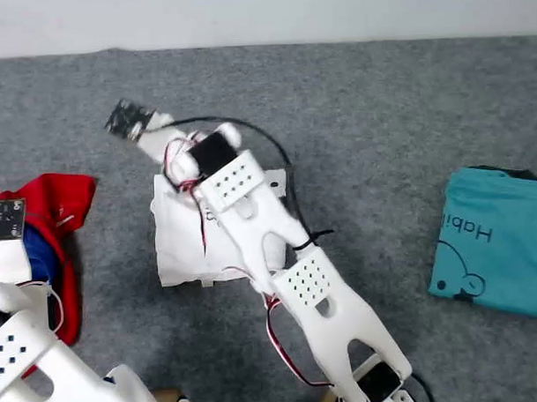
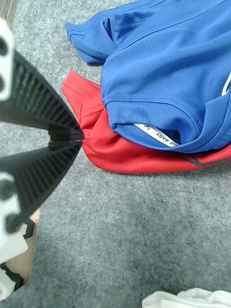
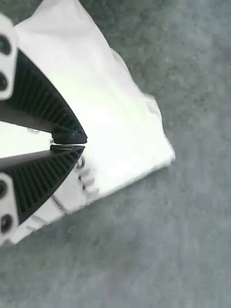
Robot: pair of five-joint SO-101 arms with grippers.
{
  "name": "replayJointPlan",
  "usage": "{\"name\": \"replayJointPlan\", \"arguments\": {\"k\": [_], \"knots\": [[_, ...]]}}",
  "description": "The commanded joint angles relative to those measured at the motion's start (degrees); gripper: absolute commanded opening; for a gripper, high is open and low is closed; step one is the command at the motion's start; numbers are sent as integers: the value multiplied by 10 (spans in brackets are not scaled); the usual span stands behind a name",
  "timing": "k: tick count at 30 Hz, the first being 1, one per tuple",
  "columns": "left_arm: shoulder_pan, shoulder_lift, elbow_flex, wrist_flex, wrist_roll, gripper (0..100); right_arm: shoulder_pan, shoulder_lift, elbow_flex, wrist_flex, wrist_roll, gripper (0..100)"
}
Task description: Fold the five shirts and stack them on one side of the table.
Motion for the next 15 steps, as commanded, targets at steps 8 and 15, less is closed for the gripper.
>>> {"name": "replayJointPlan", "arguments": {"k": [8, 15], "knots": [[3, -13, -6, 5, -3, 5, 15, -277, 389, 23, -55, 10], [3, -13, -4, 5, -3, 5, 36, -379, 613, 22, -123, 10]]}}
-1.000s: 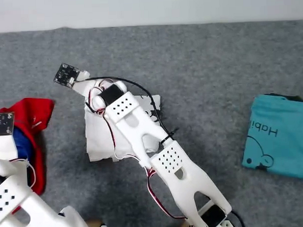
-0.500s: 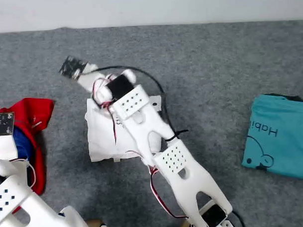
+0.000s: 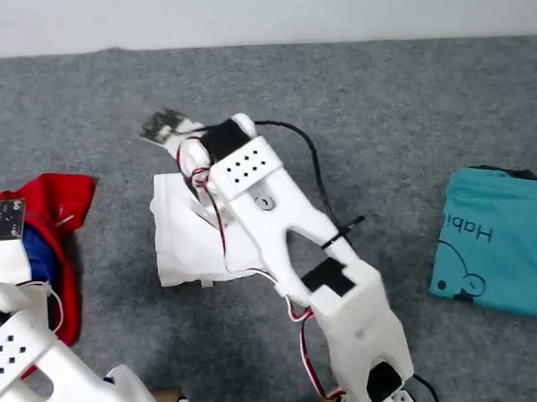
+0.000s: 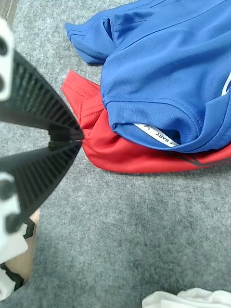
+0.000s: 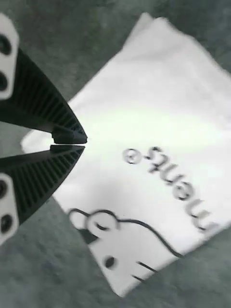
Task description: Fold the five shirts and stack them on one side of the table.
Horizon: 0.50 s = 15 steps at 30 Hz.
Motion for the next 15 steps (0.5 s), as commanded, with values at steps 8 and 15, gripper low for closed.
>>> {"name": "replayJointPlan", "arguments": {"k": [8, 15], "knots": [[3, -13, -3, 5, -3, 5, 41, -48, 223, -19, -52, 10], [3, -13, -3, 5, -3, 5, 44, 0, 212, -55, -52, 10]]}}
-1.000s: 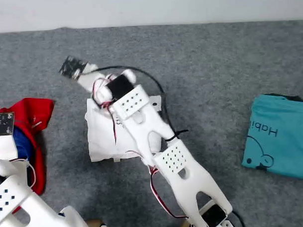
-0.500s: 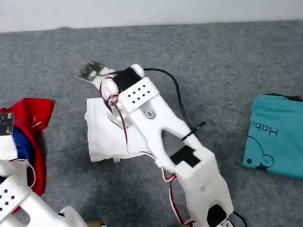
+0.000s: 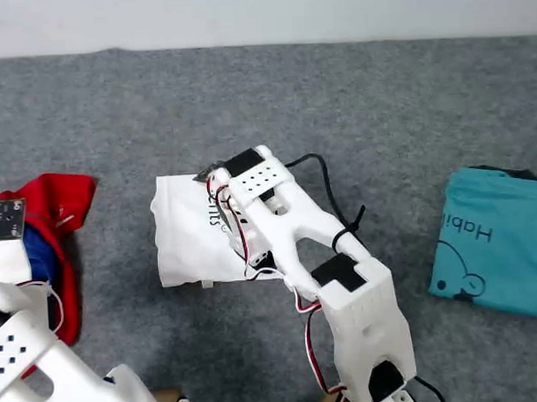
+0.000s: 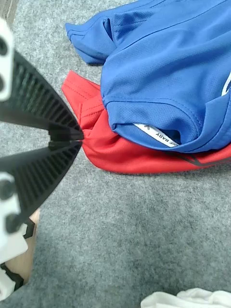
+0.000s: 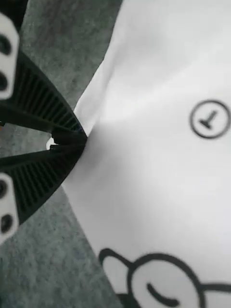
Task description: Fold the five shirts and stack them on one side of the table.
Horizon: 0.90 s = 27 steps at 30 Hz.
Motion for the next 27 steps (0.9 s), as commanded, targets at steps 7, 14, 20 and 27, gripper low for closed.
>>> {"name": "replayJointPlan", "arguments": {"k": [7, 14, 20, 27], "knots": [[3, -13, -3, 5, -3, 5, 9, -93, -84, 83, -6, 10], [3, -13, -3, 5, -3, 5, 10, -216, -38, 81, -42, 15], [3, -13, -3, 5, -3, 5, 11, -192, -4, 64, -200, 16], [3, -13, -2, 5, -3, 5, 7, -124, -4, 19, -249, 246]]}}
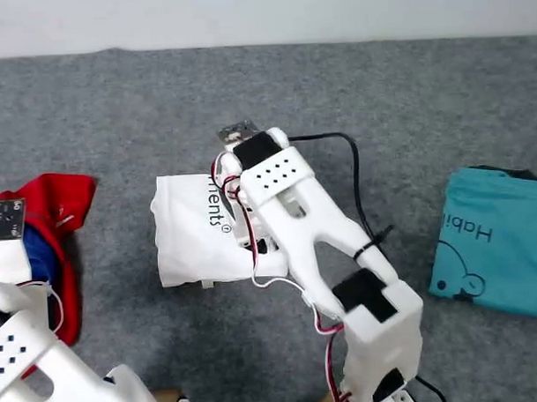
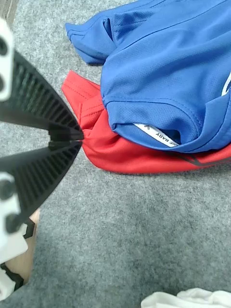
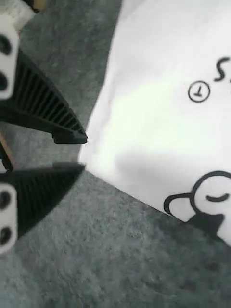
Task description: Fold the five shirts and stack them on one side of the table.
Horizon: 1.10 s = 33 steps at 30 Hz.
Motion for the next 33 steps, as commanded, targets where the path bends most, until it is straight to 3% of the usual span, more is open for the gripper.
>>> {"name": "replayJointPlan", "arguments": {"k": [1, 5, 21, 25, 30, 33], "knots": [[3, -13, -2, 5, -3, 5, 4, 8, -4, -22, -18, 293], [3, -13, -2, 5, -3, 5, 4, 27, -4, -66, -53, 387], [3, -13, -2, 3, -3, 5, -8, 169, -4, -144, -55, 383], [3, -13, -2, 2, -3, 5, -9, 185, -4, -138, -55, 276], [3, -13, -2, 2, -3, 5, -7, 189, -4, -136, -51, 29], [3, -13, -2, 4, -3, 5, -5, 185, -4, -120, -47, 33]]}}
